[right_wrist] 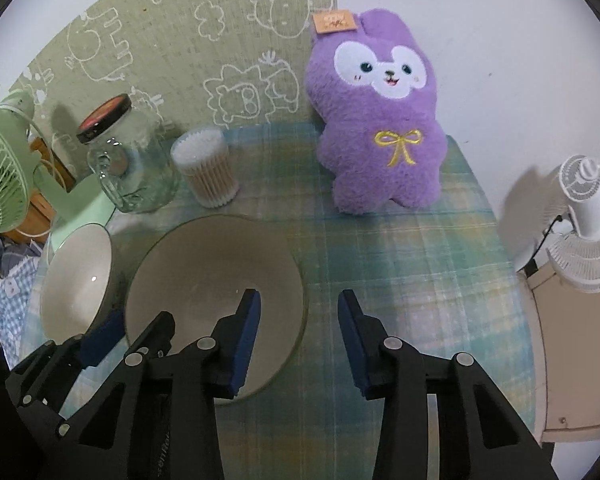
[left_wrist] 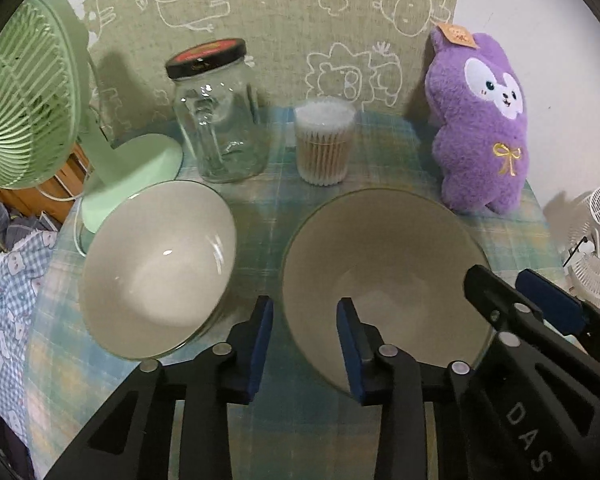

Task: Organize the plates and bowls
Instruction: 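Close both grippers on the rim of that cream bowl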

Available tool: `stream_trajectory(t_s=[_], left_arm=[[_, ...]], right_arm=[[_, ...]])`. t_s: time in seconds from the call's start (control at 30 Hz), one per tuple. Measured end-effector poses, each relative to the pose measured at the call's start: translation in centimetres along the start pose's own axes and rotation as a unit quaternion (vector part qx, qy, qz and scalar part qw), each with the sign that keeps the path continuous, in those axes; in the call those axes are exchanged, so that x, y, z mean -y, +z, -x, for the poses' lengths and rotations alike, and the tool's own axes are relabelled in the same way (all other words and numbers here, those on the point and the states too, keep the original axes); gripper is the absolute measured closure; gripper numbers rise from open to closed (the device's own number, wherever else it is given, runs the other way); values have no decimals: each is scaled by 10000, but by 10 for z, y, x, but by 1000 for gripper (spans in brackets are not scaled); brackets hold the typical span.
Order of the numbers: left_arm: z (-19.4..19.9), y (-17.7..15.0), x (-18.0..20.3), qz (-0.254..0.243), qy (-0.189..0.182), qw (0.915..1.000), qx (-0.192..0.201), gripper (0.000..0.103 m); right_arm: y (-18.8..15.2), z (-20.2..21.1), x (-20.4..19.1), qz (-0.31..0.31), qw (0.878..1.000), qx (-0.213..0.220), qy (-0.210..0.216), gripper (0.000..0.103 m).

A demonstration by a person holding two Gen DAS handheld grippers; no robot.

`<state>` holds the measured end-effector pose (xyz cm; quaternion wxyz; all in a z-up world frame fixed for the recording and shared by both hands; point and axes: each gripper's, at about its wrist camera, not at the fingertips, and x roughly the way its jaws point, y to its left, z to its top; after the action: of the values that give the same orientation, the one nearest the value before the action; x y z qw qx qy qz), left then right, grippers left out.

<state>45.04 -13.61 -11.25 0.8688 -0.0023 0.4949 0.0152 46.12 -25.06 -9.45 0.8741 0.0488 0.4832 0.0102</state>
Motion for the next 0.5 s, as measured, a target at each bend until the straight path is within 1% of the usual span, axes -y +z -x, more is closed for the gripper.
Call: stream_trajectory(t_s=[0.17, 0.23, 0.27, 0.3, 0.33, 0.37, 0.47, 0.5], left_arm=[[-11, 5, 0, 64, 49, 10000, -36, 78], [-15, 6, -1, 56, 62, 9999, -69, 81], [-18, 7, -1, 23, 94, 9999, -102, 83], [-20, 6, -1, 2, 109, 9999, -117, 85], [-22, 7, -1, -17, 120, 9998, -137, 86], [-24, 7, -1, -27, 148, 9998, -149, 88], [-26, 7, -2, -15, 137, 9998, -133, 88], [-26, 7, -2, -15, 145, 9998, -120, 88]], right_arm=[[5, -17, -1, 11, 9999, -70, 78, 60], [7, -24, -3, 47, 9999, -114, 84, 67], [8, -26, -3, 66, 9998, -155, 82, 69], [8, -30, -4, 80, 9997, -202, 101, 75], [9, -34, -4, 90, 9995, -267, 129, 79], [9, -37, -5, 102, 9995, -289, 89, 80], [9, -39, -5, 120, 9996, -251, 43, 83], [9, -39, -5, 137, 9996, -240, 7, 86]])
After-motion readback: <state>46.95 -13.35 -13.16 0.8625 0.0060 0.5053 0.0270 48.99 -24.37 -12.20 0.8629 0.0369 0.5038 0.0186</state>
